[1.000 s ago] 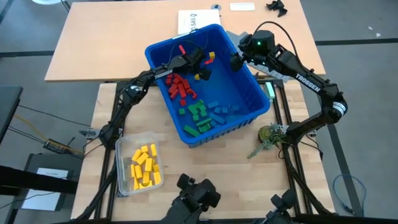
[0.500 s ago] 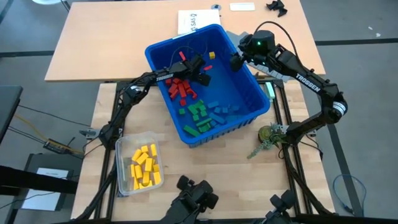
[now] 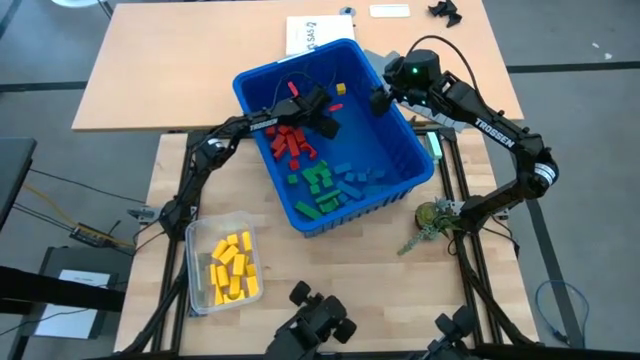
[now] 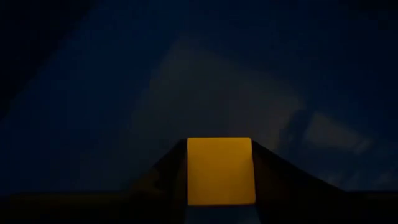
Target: Sort Items/Unsort Items
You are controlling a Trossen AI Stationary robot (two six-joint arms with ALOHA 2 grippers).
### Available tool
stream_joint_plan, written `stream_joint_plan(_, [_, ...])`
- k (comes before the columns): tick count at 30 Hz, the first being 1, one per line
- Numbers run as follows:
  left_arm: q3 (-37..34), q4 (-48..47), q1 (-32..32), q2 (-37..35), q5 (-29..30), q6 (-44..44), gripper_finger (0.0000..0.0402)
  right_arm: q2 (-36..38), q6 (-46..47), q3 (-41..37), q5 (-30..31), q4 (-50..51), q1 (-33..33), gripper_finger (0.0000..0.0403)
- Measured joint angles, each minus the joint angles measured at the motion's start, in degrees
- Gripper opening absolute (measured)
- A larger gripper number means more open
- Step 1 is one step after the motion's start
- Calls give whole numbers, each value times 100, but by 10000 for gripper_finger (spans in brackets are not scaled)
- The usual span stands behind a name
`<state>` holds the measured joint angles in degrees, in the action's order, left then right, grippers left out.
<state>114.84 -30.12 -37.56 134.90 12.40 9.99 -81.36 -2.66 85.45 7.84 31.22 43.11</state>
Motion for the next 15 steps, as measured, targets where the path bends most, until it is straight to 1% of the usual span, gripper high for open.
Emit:
stream_joint_plan(4, [107, -79, 209, -497, 75, -277, 140, -2, -2, 0, 0, 134, 0, 261])
stream_joint_plan(10, [105, -355, 620, -1440, 486, -830, 140, -2, -53, 0, 0, 261, 0, 261])
stream_joint_plan(15, [107, -733, 966, -2208, 696, -1111, 140, -2, -59, 0, 0, 263, -2, 261])
